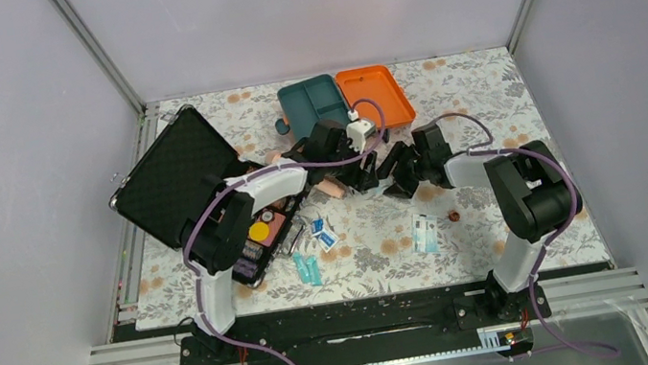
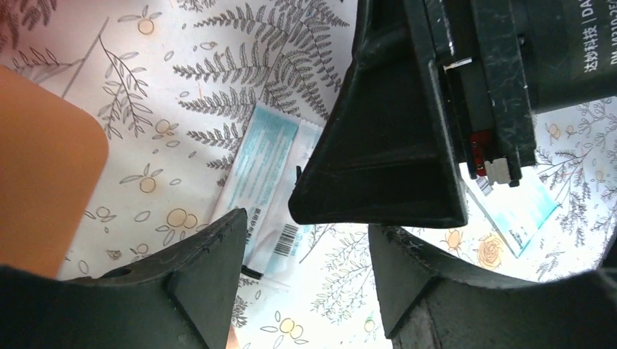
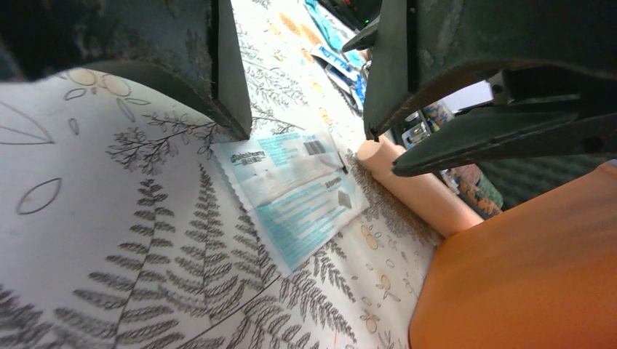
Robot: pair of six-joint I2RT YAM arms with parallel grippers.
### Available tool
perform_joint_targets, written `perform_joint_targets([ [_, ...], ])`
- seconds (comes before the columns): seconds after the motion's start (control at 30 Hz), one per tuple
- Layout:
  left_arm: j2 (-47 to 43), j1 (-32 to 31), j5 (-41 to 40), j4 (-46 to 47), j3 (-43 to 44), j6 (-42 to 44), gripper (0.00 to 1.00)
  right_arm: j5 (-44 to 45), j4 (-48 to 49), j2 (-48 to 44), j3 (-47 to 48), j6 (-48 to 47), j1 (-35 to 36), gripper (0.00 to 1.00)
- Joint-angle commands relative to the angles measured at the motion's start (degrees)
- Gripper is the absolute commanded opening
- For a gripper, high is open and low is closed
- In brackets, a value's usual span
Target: Organize the medicine kit
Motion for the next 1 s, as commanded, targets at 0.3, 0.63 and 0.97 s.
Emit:
perform_joint_targets([
  [0.3, 7.9, 0.3, -4.5, -7.5, 11.8, 6.1, 0.61, 12.3, -11.4, 1.2, 4.5, -13.1, 0.4, 0.39],
  [0.63, 6.1, -0.5, -4.9, -9.1, 4.8, -4.7, 0.54, 8.7, -5.9, 2.4, 2.1, -12.2, 0.4, 0.45],
  [0.97, 7.2, -1.9, -6.9, -12.6, 2.4, -18.0, 0.54, 2.9, 0.0, 4.8, 0.9, -8.8, 0.5, 0.51],
])
